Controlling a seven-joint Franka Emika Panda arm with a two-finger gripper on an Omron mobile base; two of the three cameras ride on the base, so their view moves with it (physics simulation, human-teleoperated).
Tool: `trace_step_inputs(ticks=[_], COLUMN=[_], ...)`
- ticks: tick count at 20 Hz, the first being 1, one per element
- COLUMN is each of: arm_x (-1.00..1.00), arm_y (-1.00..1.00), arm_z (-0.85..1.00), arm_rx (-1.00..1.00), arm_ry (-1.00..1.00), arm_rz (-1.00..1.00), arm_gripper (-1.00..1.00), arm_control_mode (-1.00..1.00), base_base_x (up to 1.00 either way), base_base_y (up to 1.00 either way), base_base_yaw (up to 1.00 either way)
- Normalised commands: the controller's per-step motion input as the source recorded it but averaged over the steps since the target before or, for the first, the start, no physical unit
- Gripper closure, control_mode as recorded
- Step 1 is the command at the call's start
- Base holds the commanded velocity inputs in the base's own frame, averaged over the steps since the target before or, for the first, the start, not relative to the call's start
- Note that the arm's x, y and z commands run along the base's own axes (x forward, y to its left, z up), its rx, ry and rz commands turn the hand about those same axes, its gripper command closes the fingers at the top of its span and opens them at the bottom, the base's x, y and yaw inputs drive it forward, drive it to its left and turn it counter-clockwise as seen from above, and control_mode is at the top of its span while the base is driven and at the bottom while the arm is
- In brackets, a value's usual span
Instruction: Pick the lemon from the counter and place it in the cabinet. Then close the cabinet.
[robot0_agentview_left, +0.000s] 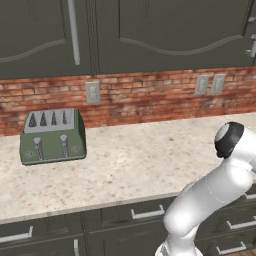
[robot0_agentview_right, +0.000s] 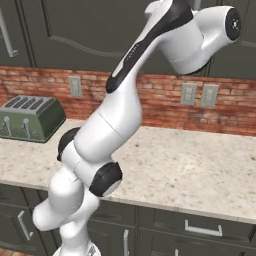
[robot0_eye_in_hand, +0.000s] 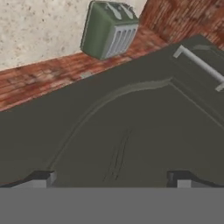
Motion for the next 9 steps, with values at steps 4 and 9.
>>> trace_step_inputs(ticks=[4, 9], arm_x=[-0.98, -1.00], arm_y=[0.10, 0.03], arm_z=[-0.65, -1.00], arm_rx=[-0.21, -0.21], arm_ry=[-0.04, -0.15], arm_rz=[0.00, -0.04], arm_gripper=[-1.00, -1.00], arm_control_mode=[-1.00, -1.00], base_base_x=[0.00, 0.00], base_base_y=[0.00, 0.00], base_base_yaw=[0.00, 0.00])
